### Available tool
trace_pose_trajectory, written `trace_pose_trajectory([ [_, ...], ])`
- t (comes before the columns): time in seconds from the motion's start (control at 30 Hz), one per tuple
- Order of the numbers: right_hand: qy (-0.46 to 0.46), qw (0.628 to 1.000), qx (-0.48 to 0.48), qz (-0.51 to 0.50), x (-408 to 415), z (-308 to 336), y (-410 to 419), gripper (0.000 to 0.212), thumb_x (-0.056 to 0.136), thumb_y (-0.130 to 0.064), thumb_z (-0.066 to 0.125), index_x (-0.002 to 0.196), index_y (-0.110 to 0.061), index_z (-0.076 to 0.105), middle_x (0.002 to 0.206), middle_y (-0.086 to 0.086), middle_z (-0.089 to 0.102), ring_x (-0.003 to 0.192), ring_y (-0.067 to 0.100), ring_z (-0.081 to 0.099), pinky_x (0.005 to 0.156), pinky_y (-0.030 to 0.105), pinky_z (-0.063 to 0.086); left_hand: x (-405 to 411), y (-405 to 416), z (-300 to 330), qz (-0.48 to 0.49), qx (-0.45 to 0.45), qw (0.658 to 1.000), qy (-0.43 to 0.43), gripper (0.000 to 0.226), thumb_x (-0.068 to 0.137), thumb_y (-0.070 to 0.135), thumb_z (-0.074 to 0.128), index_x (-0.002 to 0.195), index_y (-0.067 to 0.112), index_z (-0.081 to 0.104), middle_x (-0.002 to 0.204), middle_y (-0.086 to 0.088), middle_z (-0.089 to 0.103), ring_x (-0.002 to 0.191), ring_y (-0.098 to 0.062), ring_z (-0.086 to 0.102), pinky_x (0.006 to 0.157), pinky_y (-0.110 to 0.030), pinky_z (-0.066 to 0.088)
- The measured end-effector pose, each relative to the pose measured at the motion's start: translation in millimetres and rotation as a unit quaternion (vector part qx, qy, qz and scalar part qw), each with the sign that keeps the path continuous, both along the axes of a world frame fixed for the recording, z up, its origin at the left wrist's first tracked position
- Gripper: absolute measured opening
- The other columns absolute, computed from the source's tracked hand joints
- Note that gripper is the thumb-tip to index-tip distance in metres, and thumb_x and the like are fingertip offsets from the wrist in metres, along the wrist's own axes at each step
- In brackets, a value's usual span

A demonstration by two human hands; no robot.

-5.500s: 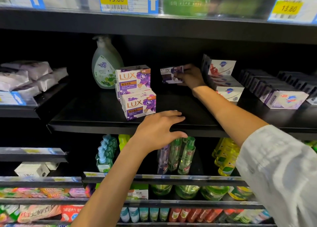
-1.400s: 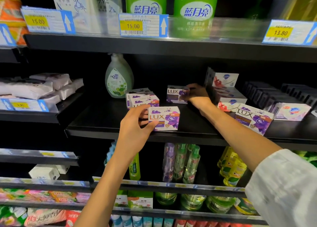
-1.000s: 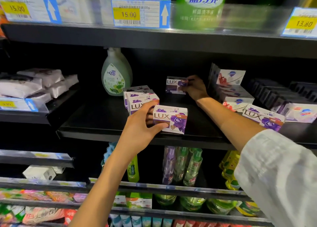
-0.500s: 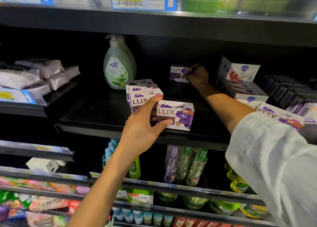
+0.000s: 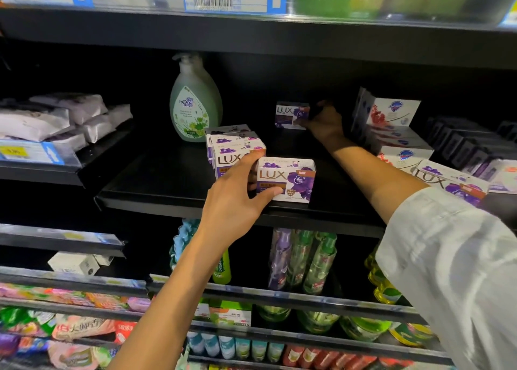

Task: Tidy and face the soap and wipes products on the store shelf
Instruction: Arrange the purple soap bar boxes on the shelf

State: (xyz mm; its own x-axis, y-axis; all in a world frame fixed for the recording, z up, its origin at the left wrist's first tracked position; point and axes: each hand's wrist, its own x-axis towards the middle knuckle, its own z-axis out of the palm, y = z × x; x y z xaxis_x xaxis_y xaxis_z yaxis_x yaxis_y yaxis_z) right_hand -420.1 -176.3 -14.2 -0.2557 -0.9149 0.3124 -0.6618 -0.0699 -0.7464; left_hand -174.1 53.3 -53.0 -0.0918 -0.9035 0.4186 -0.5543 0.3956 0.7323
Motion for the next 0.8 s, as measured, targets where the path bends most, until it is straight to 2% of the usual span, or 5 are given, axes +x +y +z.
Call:
trace_pose_trajectory([
  [0.13, 0.084, 0.996, 0.004, 0.015, -5, 8, 41, 0.054, 0.091, -0.041, 0.078, 0.133, -0.012, 0.061, 0.136, 0.011, 0.066, 0.126, 0.029, 0.062, 0.094, 0.026, 0.043, -1, -1, 2, -0.006, 0.008, 1.000, 0.007, 0.073, 0.085, 0.052, 0.080, 0.146, 0.050, 0.040, 0.117, 0.020, 0.068, 0.106, -0.003, 0.067, 0.099, -0.042, 0.059],
  [0.27, 0.150, 0.986, 0.038, 0.062, -12, 11, 101, 0.037, 0.097, -0.037, 0.071, 0.128, -0.018, 0.067, 0.131, 0.007, 0.069, 0.123, 0.027, 0.063, 0.102, 0.031, 0.047, 0, -1, 0, -0.020, 0.005, 0.999, 0.026, 0.071, 0.085, 0.047, 0.082, 0.146, 0.047, 0.044, 0.116, 0.018, 0.070, 0.106, -0.006, 0.068, 0.097, -0.041, 0.059],
  [0.47, 0.235, 0.965, 0.066, 0.100, -23, 5, 198, 0.046, 0.099, -0.046, 0.066, 0.139, -0.023, 0.065, 0.143, 0.001, 0.062, 0.133, 0.022, 0.056, 0.099, 0.028, 0.039, -4, 0, 11, -0.030, -0.015, 0.999, -0.008, 0.065, 0.088, 0.031, 0.083, 0.145, 0.029, 0.052, 0.132, 0.007, 0.066, 0.119, -0.011, 0.064, 0.104, -0.042, 0.055],
  [0.63, 0.249, 0.957, 0.085, 0.125, -36, -9, 233, 0.057, 0.099, -0.055, 0.062, 0.147, -0.024, 0.058, 0.150, -0.002, 0.055, 0.138, 0.019, 0.051, 0.108, 0.028, 0.038, -15, 2, 49, -0.066, -0.009, 0.997, -0.045, 0.044, 0.082, 0.023, 0.088, 0.117, 0.027, 0.061, 0.105, 0.007, 0.071, 0.098, -0.012, 0.068, 0.090, -0.042, 0.058],
  [0.8, 0.252, 0.953, 0.085, 0.143, -34, -9, 235, 0.064, 0.096, -0.063, 0.059, 0.147, -0.026, 0.056, 0.149, -0.004, 0.053, 0.137, 0.017, 0.051, 0.113, 0.035, 0.042, -23, -19, 92, -0.069, -0.036, 0.995, -0.062, 0.048, 0.080, 0.024, 0.091, 0.120, 0.021, 0.064, 0.104, 0.009, 0.071, 0.091, -0.004, 0.067, 0.078, -0.022, 0.055],
])
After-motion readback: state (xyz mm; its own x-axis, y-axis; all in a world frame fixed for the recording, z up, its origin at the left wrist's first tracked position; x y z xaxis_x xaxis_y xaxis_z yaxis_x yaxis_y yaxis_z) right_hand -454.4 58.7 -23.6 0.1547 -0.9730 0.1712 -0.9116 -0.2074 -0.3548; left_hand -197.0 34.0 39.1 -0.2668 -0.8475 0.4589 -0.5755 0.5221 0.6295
